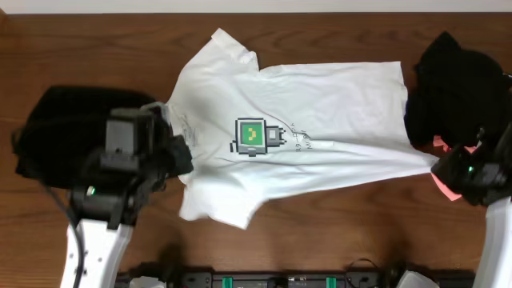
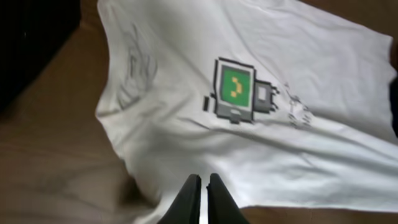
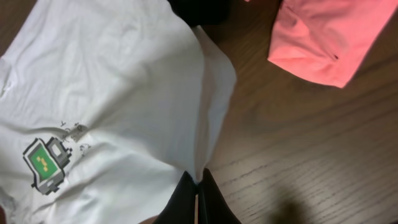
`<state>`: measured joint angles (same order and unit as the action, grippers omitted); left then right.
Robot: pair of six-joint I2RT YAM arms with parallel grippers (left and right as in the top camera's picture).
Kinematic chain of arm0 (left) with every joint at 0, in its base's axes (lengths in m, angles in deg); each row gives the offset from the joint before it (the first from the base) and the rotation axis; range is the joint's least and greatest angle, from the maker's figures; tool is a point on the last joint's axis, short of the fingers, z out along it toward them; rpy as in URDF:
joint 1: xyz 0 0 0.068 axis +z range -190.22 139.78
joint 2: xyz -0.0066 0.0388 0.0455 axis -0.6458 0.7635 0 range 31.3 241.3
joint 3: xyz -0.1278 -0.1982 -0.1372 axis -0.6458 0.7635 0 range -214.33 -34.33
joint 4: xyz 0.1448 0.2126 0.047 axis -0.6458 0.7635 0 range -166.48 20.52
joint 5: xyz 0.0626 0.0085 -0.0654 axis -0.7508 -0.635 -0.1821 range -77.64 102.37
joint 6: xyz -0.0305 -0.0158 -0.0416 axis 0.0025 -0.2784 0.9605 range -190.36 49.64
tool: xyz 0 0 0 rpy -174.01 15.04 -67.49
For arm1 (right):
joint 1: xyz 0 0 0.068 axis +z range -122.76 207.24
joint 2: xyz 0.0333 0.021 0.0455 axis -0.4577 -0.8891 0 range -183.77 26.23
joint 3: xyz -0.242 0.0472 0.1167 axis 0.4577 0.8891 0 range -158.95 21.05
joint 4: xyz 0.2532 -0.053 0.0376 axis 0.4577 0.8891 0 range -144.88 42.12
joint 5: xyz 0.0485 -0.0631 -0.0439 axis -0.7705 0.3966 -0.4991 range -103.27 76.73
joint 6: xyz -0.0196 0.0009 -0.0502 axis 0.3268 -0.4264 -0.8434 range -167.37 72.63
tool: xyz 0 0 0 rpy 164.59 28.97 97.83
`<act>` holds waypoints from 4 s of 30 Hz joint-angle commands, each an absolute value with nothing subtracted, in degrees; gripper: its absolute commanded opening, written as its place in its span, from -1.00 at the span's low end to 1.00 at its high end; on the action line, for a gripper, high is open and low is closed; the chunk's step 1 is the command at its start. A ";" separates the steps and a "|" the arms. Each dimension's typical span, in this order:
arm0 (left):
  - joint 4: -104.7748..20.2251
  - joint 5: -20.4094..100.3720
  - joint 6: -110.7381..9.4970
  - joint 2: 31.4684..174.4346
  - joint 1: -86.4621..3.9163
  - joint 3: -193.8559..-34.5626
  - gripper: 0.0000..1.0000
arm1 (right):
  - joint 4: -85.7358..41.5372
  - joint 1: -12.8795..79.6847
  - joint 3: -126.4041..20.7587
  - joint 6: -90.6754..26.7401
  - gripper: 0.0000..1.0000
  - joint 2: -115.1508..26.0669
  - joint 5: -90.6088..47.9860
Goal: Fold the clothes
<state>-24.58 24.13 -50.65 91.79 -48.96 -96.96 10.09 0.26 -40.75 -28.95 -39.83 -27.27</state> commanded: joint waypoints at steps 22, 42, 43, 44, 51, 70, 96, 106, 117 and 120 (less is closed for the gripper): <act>-9.09 30.54 -51.18 106.22 -49.11 -96.57 -0.30 | 7.40 3.75 -42.67 -34.15 -0.97 -53.38 -30.66; -26.99 29.69 -55.79 100.08 -52.96 -74.25 -0.07 | 6.63 3.75 -42.65 -34.59 -0.97 -53.40 -30.66; -27.42 29.69 -56.80 99.66 -53.68 -74.25 -0.08 | 6.68 3.75 -42.65 -34.59 -0.97 -53.38 -30.66; -27.73 29.58 -58.13 99.09 -54.25 -74.25 -0.08 | 6.70 3.75 -42.65 -34.59 -0.98 -53.38 -30.63; -24.87 27.92 -62.35 90.96 -55.05 -74.25 -0.07 | 6.54 3.75 -42.65 -34.83 -0.98 -53.40 -30.61; -29.57 27.33 -65.41 92.32 -55.10 -69.42 0.08 | 6.11 3.75 -42.65 -34.81 -0.97 -53.40 -30.61; -38.94 22.78 -70.63 99.75 -57.02 -69.38 0.11 | 5.30 3.75 -42.65 -34.83 -0.97 -53.40 -30.63; -38.83 29.40 -72.40 99.79 -57.04 -69.23 0.09 | 5.28 3.75 -42.65 -34.81 -0.97 -53.40 -30.63; -33.32 39.15 -64.25 99.71 -57.09 -70.76 -0.88 | 5.60 3.75 -42.65 -34.81 -0.97 -53.40 -30.17; -27.38 39.15 -62.94 99.60 -57.06 -74.60 -0.88 | 5.84 3.75 -42.65 -34.85 -0.97 -53.40 -29.54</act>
<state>-29.87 36.90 -66.04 99.47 -56.85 -70.65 5.65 3.23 -41.86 -34.22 -53.84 -30.11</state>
